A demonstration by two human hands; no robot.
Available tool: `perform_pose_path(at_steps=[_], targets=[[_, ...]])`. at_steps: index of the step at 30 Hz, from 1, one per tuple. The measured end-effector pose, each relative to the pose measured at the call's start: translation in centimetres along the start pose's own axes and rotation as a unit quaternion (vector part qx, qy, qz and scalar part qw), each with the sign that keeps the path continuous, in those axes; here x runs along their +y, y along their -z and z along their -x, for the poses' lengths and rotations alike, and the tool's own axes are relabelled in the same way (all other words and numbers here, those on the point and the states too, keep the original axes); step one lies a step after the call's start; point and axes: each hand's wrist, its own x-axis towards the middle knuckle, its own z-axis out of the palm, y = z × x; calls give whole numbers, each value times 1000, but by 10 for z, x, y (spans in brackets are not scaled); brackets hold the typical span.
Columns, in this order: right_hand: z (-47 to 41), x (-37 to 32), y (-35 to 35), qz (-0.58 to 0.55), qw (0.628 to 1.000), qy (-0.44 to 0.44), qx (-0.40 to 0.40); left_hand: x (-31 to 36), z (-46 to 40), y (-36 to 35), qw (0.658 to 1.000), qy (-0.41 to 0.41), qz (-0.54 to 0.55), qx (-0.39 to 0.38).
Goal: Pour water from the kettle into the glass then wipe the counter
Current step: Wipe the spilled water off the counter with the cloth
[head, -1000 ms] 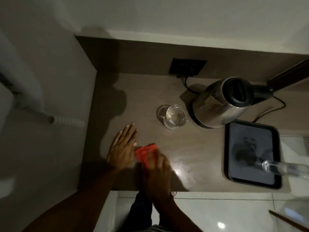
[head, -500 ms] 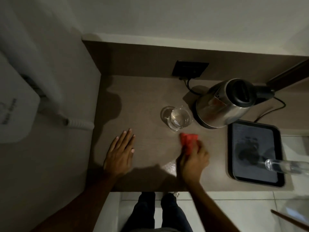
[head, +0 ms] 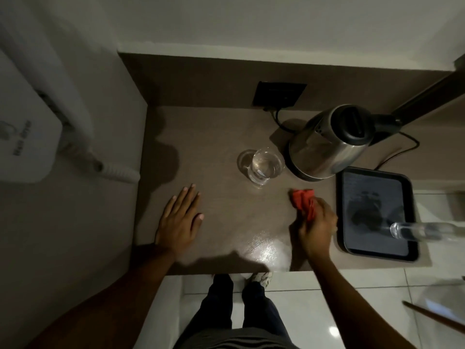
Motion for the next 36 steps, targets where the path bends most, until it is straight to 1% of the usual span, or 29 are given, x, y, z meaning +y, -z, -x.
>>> perform_pose_path(at_steps=[1,2,4,6,7,9,11,12,13,15,16,17,18,19,20,21,22,23,24,25,27,29,30,31,32,33,34,35,36], targets=[[15,-1,-15,6,999,-49,-7,-1,1,-1,1000,0,0,-2],[35,-11,-30,-15,998,-41,-35,-1,1,-2,1000,-1,-2,-5],[79,-42,-54,-63,993,44,-93,-1,0,-3,1000,-3,-5,3],[124,-71,-67,-67,967,159,-189,0,1,-4,1000,-7,2,10],[138,-77,-69,-58,954,208,-209,2,2,-4,1000,-7,5,15],[136,-73,-63,-118,935,242,-230,1,2,-5,1000,-6,12,25],[102,-61,-41,-138,944,227,-197,-1,2,-6,999,-5,16,29],[82,-49,-26,-133,957,206,-154,-1,3,-7,999,-5,16,33],[63,-35,-12,-117,975,164,-97,-2,3,-8,999,-6,13,35],[45,-5,9,-87,996,25,-16,-2,1,-9,999,-6,4,38],[50,5,8,-21,999,-29,17,-3,1,-9,999,-8,2,40],[64,7,-2,21,996,-84,25,-3,1,-10,999,-10,2,42],[81,-2,-15,29,994,-107,9,-3,1,-11,999,-10,1,44],[97,-19,-28,-1,995,-91,-27,-4,1,-12,999,-10,0,46],[110,-36,-39,-55,996,-30,-69,-3,1,-13,999,-11,1,49],[122,-54,-50,-98,988,57,-102,-3,2,-14,999,-12,2,51],[133,-69,-58,-119,977,119,-130,-3,2,-14,998,-13,3,54],[141,-77,-61,-133,966,157,-155,-3,2,-14,998,-15,6,56],[142,-77,-63,-138,961,166,-173,-3,1,-14,998,-15,12,58],[137,-74,-59,-145,960,146,-189,-3,1,-14,998,-15,17,61],[119,-58,-37,-164,968,92,-167,-3,1,-14,998,-16,22,65],[93,-27,-10,-158,985,35,-58,-3,2,-13,997,-18,19,69],[83,-6,-1,-130,992,6,0,-3,2,-12,997,-19,18,68],[79,11,5,-76,995,-43,41,-3,2,-12,997,-19,18,67],[82,18,4,-3,993,-106,61,-2,1,-12,997,-20,18,66],[92,17,-6,52,984,-157,60,-2,1,-12,997,-20,18,66],[103,10,-20,74,982,-167,48,-2,2,-13,997,-20,19,66],[112,-2,-34,57,989,-134,28,-3,1,-13,997,-20,21,66],[118,-20,-45,2,997,-72,0,-3,1,-13,997,-20,22,66]])
